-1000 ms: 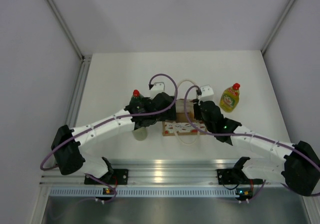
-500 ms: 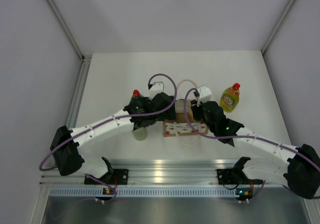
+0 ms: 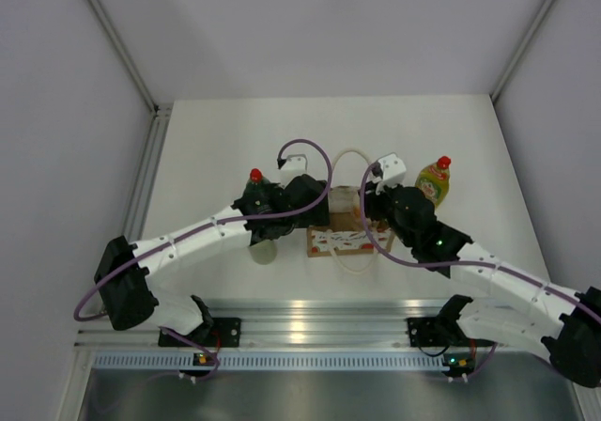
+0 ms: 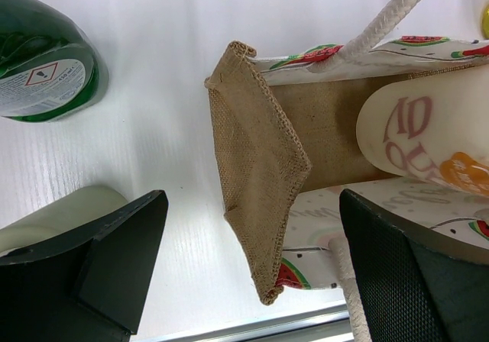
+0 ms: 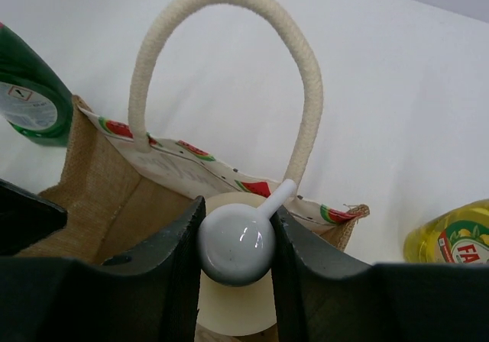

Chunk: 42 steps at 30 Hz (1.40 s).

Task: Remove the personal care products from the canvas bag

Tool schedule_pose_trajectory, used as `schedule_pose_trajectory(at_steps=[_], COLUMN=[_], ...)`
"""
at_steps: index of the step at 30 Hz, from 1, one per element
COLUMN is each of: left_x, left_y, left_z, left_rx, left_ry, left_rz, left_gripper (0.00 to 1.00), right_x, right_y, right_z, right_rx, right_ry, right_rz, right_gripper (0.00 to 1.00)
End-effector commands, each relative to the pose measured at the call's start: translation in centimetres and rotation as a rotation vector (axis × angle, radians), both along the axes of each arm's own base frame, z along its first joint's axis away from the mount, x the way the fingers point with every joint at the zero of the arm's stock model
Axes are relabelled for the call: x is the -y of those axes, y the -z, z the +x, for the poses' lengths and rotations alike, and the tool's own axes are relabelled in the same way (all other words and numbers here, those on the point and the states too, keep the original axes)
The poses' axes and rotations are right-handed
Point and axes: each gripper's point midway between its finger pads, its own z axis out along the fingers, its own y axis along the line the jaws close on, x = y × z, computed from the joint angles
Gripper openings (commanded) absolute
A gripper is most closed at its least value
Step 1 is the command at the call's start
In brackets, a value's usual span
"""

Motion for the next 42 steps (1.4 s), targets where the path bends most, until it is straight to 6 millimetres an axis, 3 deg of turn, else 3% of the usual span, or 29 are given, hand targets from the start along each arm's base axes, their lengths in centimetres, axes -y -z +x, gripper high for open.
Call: schedule_pose_trajectory(at_steps=[1,9,13,18,28,31,36,42], left_x=[0.1,0.0,0.0,-0.1,0.0,0.0,0.1,0.0], left_y=[-1.6,-1.4,-1.5,-1.4,-1.2,-1.1,-1.1,-0.9], left_z=[0.5,0.5,0.5,0.6,0.6,0.6,0.5,0.6], left_rx=[0.05,0.049,0.051,0.051,0.049,0.045,0.043,0.042], left_ry=[-0.023,-0.028,-0.03,-0.037,-0.041,-0.039,-0.04,-0.039], left_rz=[-0.045,-0.042,-0.04,-0.04,-0.039,-0.038,-0.044,-0.033], left_gripper=[0.98,0.98,0.98,0.98,0.98,0.98,0.98,0.98], right_x=[-0.1,0.6,1.1,1.8,6.0,7.6,10.6,14.6], right_y=[-11.2,-13.8,-16.6,-18.3,-23.3,-23.7,-22.5,-19.2], right_z=[0.5,0.1,-0.4,-0.6,-1.8,-1.7,-1.5,-1.2], right_rx=[0.245,0.291,0.321,0.305,0.346,0.343,0.31,0.28], right_ry=[0.002,0.008,0.013,0.04,0.176,0.238,0.367,0.552], right_rz=[0.218,0.243,0.274,0.272,0.298,0.267,0.24,0.258], right_gripper=[0.0,0.0,0.0,0.0,0.0,0.0,0.0,0.0])
